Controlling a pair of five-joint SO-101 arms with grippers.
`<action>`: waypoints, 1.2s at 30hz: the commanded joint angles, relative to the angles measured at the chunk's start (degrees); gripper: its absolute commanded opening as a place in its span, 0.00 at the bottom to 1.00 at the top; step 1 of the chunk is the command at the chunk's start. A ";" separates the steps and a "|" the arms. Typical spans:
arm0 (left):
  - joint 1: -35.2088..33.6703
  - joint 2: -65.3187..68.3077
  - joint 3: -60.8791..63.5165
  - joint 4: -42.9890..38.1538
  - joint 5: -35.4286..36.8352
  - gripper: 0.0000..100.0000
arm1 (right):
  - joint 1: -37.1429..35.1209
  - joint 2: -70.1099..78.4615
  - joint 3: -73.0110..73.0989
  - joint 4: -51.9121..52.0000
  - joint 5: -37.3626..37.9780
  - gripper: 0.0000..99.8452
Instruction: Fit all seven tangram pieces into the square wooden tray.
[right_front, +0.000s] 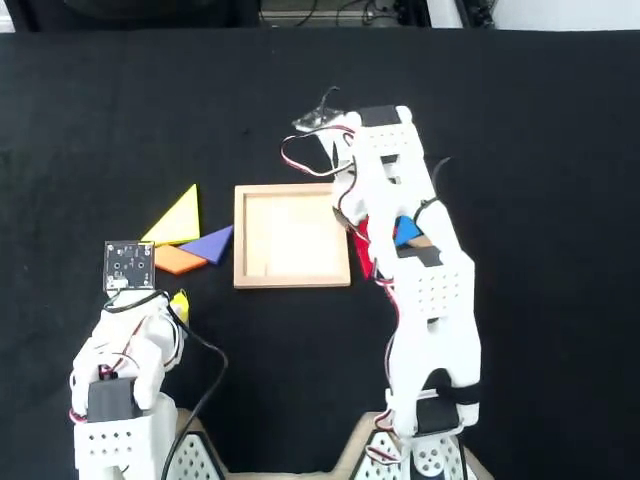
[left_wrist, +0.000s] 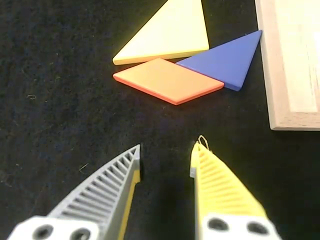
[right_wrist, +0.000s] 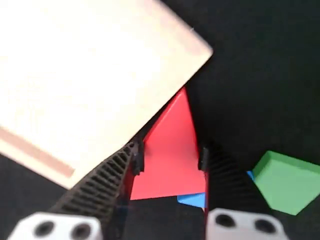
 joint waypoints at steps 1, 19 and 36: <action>-0.57 -0.44 1.01 0.35 -0.62 0.17 | 4.13 -4.97 -2.24 3.60 1.76 0.19; -0.57 -0.44 1.01 0.35 -0.62 0.17 | 8.00 -18.51 17.98 -16.79 -0.97 0.01; -0.57 -0.44 1.01 0.35 -0.62 0.17 | 8.53 -13.85 20.53 -21.36 -0.70 0.01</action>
